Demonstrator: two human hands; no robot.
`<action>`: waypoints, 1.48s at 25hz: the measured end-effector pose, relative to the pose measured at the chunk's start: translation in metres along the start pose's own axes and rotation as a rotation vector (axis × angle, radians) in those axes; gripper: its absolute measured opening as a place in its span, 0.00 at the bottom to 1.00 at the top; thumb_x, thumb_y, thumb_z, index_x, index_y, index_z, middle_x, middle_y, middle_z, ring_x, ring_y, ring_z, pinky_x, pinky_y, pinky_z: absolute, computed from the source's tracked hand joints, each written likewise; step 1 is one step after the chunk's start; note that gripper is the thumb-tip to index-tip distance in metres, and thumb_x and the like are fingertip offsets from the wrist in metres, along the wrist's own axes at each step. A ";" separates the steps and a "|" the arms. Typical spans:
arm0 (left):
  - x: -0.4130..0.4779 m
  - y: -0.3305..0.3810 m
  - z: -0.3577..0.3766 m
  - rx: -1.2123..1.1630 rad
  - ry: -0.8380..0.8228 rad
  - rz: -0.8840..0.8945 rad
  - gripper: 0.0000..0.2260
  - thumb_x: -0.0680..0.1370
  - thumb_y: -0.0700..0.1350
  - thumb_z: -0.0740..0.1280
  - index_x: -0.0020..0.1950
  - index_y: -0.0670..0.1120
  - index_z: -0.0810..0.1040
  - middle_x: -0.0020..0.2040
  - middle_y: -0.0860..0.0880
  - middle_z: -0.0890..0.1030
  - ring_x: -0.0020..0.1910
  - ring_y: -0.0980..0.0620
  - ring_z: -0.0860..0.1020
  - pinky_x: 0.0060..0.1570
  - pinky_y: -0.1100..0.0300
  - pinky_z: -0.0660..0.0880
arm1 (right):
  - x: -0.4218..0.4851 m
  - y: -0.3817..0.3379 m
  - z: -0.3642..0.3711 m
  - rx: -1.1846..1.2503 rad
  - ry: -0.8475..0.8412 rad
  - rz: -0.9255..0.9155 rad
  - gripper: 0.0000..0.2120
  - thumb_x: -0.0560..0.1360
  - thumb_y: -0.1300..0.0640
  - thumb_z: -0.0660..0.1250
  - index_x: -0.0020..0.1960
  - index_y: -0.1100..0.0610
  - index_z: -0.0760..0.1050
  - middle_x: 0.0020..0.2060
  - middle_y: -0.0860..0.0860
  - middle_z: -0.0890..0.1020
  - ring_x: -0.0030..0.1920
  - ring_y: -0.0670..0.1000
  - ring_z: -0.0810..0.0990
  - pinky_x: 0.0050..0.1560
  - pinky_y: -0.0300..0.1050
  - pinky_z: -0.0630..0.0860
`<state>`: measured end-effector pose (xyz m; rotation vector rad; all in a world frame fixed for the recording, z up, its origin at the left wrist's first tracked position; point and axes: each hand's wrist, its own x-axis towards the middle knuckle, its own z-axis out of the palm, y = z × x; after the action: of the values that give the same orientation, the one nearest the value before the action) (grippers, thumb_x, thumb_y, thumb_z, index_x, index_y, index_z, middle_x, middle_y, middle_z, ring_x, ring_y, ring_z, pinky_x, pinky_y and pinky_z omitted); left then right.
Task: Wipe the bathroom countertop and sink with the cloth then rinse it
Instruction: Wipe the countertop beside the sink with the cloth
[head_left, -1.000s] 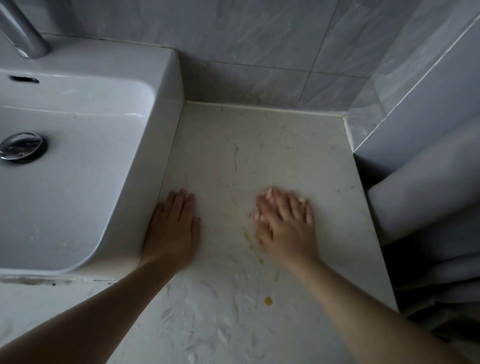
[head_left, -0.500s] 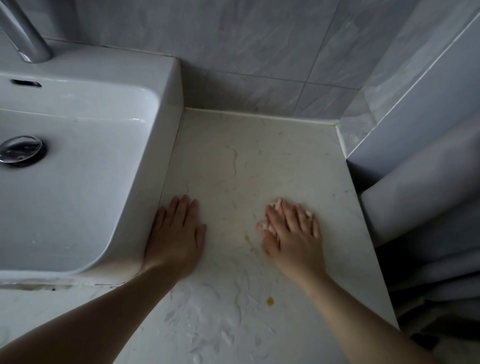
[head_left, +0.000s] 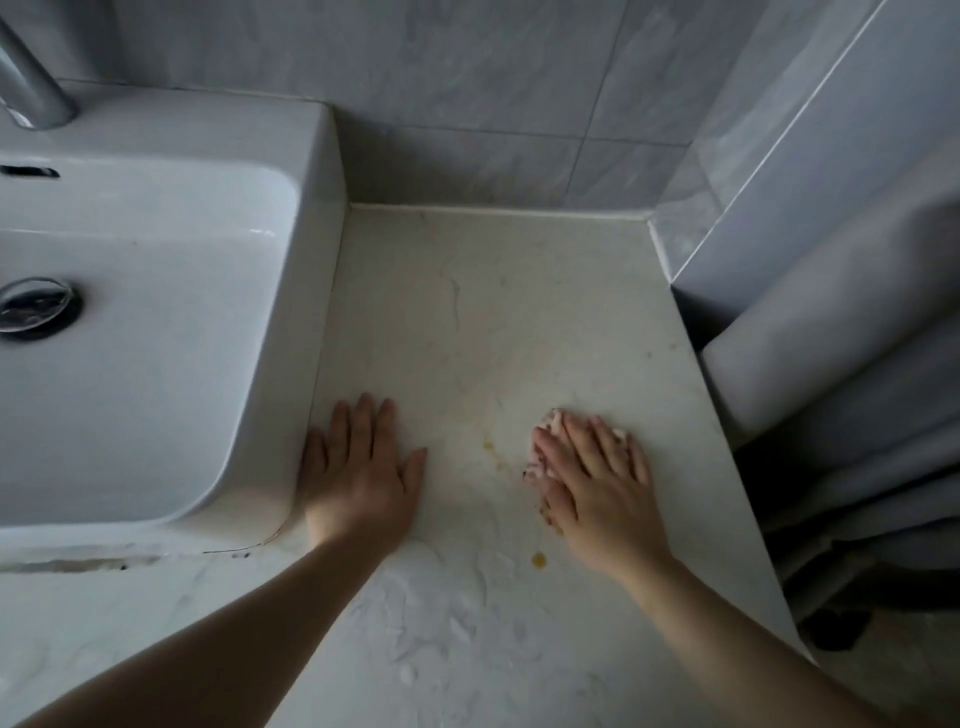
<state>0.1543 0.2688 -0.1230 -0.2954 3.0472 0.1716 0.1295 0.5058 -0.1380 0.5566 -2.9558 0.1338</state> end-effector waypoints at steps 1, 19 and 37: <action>0.001 0.005 0.000 -0.011 0.008 -0.035 0.30 0.76 0.58 0.48 0.68 0.41 0.71 0.68 0.39 0.71 0.67 0.37 0.69 0.65 0.39 0.63 | 0.006 0.013 0.001 -0.013 -0.003 -0.032 0.24 0.75 0.45 0.52 0.69 0.46 0.69 0.68 0.52 0.73 0.67 0.58 0.71 0.67 0.56 0.59; 0.000 0.011 0.000 -0.003 0.022 -0.152 0.35 0.73 0.63 0.39 0.76 0.49 0.56 0.76 0.49 0.57 0.75 0.47 0.54 0.71 0.51 0.45 | 0.140 0.075 0.003 0.076 -0.111 0.334 0.26 0.76 0.43 0.48 0.73 0.45 0.64 0.75 0.53 0.61 0.74 0.60 0.59 0.73 0.56 0.49; -0.001 0.004 0.003 0.040 0.048 -0.087 0.29 0.75 0.58 0.53 0.69 0.40 0.69 0.68 0.42 0.72 0.68 0.42 0.70 0.67 0.48 0.54 | 0.144 -0.069 0.015 0.099 -0.137 -0.452 0.25 0.76 0.44 0.48 0.70 0.44 0.68 0.71 0.50 0.70 0.70 0.58 0.68 0.71 0.57 0.55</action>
<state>0.1542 0.2733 -0.1251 -0.4339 3.0738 0.0994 0.0202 0.3889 -0.1274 1.2725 -2.8696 0.2010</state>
